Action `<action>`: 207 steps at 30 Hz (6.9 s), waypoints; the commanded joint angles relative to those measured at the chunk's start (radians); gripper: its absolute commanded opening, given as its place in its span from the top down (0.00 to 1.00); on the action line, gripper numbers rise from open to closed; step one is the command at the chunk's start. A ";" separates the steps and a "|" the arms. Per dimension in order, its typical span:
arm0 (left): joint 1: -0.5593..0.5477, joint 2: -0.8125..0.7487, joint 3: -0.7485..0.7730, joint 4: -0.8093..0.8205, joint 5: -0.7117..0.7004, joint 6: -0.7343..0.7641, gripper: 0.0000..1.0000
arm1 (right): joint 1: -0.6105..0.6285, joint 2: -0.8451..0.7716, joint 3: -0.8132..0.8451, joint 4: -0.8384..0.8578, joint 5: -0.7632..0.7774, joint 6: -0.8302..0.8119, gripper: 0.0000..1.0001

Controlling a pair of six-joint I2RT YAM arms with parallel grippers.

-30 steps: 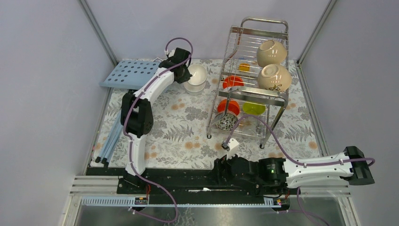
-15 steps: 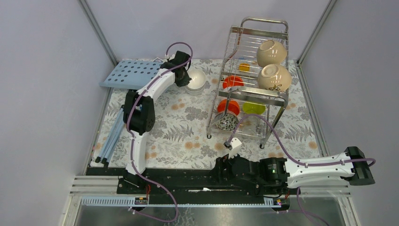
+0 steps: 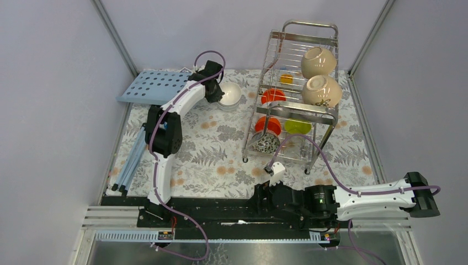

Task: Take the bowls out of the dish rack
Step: Place the bowl with the bowl, then adjust the dish rack at the center of the board.

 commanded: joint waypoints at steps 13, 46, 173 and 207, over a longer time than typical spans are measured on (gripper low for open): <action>0.005 0.025 0.108 -0.028 -0.031 -0.040 1.00 | -0.002 -0.028 -0.013 -0.010 0.044 0.043 0.18; 0.005 -0.046 0.098 -0.041 -0.056 0.002 0.51 | -0.002 -0.042 -0.018 -0.010 0.050 0.048 0.18; 0.007 -0.143 0.066 -0.034 0.069 0.070 0.26 | -0.003 -0.067 0.004 -0.045 0.059 0.062 0.18; -0.126 -0.317 -0.688 0.620 0.062 0.088 0.72 | -0.002 -0.023 0.026 -0.105 0.100 0.086 0.18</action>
